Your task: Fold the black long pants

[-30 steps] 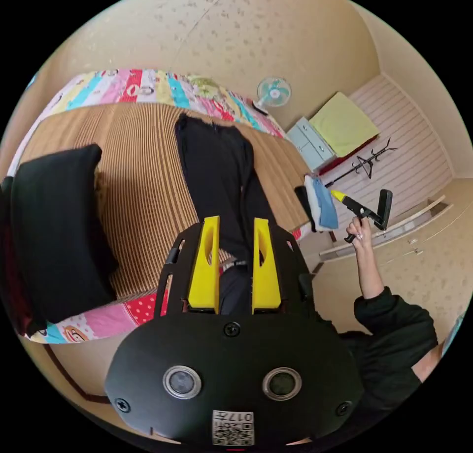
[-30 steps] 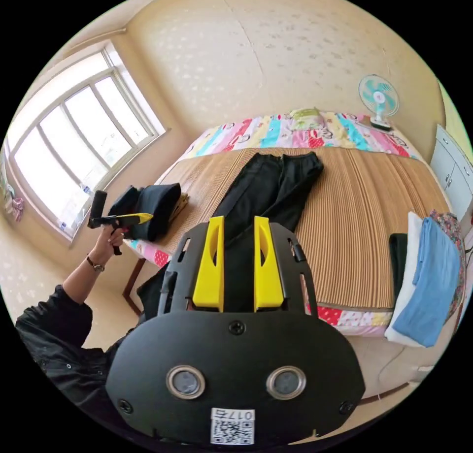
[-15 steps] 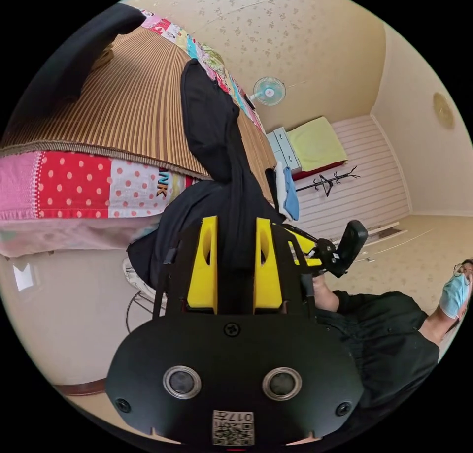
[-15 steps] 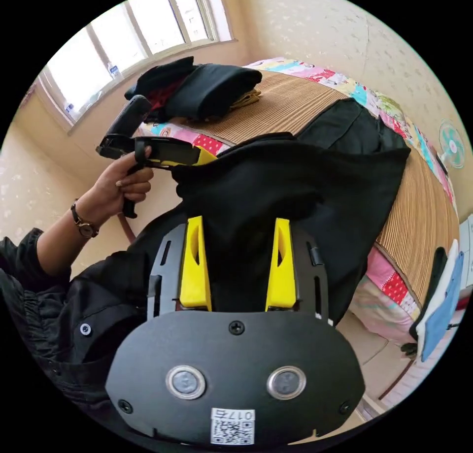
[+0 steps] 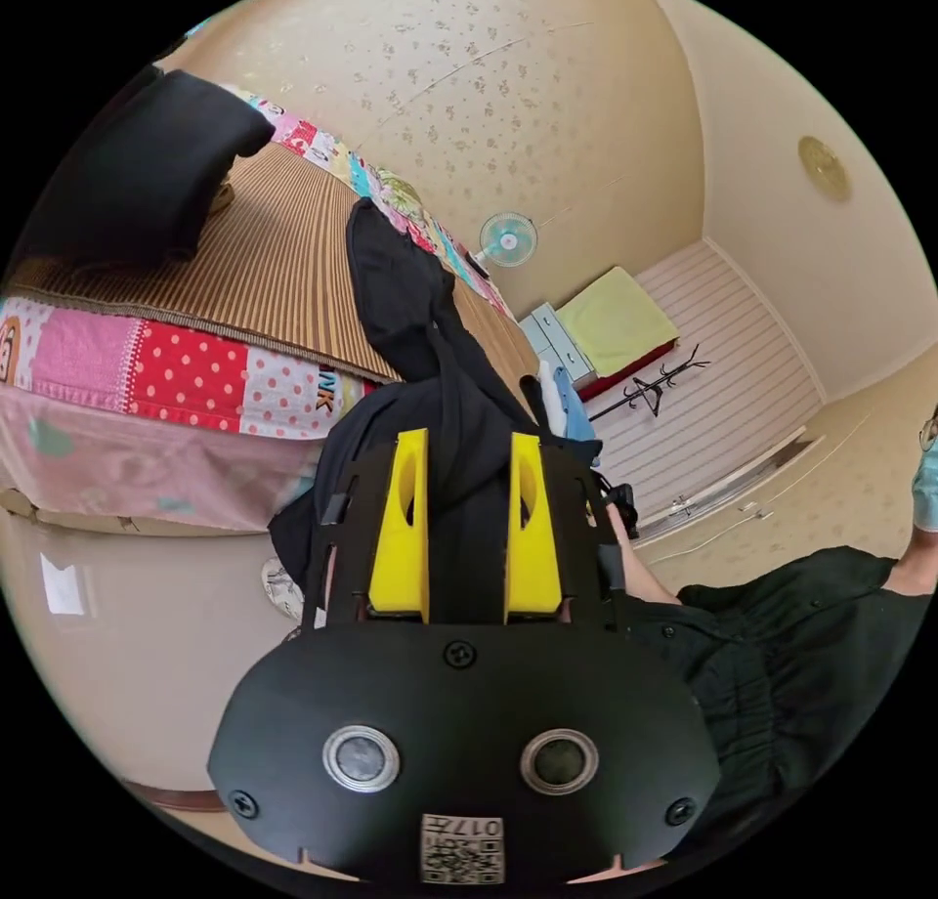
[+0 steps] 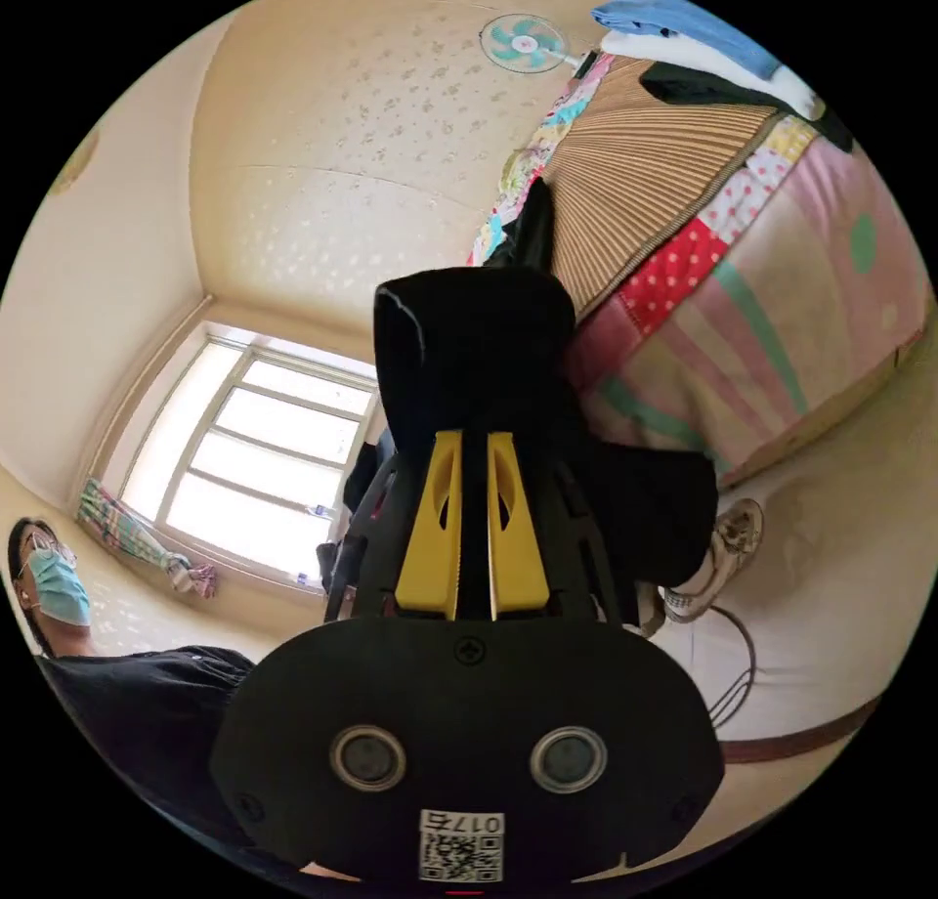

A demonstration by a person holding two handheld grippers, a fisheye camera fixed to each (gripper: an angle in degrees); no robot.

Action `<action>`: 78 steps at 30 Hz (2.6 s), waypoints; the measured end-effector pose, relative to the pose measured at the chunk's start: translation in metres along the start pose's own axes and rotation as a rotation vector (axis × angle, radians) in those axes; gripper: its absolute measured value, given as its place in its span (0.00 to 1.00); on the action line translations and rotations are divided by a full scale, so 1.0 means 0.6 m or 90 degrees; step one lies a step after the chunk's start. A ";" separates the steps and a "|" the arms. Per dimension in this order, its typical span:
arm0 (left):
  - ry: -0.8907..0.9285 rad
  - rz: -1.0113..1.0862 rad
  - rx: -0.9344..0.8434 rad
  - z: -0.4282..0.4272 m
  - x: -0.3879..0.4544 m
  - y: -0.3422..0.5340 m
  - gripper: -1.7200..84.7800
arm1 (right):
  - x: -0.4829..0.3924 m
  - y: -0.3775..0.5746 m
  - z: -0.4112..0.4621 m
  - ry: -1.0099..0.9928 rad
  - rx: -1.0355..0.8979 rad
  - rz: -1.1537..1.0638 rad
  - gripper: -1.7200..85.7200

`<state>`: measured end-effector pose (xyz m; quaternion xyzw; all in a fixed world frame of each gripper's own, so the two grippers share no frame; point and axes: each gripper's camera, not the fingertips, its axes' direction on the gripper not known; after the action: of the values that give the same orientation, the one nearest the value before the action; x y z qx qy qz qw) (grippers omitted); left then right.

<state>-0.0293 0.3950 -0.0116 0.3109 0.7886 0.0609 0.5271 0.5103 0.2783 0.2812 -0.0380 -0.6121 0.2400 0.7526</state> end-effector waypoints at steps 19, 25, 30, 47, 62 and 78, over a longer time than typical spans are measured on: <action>0.595 -0.371 0.032 -0.139 -0.136 -0.034 0.06 | -0.165 0.014 0.051 -0.128 -0.007 -0.129 0.05; 0.310 -0.422 0.005 -0.256 -0.232 0.028 0.06 | -0.169 0.049 0.075 -0.046 -0.059 -0.131 0.05; 0.495 -0.375 -0.007 -0.300 -0.234 -0.069 0.06 | -0.270 0.067 0.104 -0.036 -0.113 -0.272 0.05; 0.832 -0.425 0.111 -0.355 -0.281 -0.158 0.06 | -0.500 0.151 0.205 -0.102 -0.340 -0.591 0.10; 0.887 -0.455 0.333 -0.360 -0.324 -0.146 0.06 | -0.494 0.165 0.469 0.041 -0.503 -0.398 0.17; 0.589 -0.156 -0.022 -0.351 -0.077 -0.103 0.06 | -0.362 0.033 0.354 -0.581 -0.387 -0.158 0.03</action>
<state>-0.2269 0.3690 0.0911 0.1474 0.9701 0.1431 0.1292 0.2750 0.1571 0.1307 -0.0732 -0.9172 -0.0451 0.3889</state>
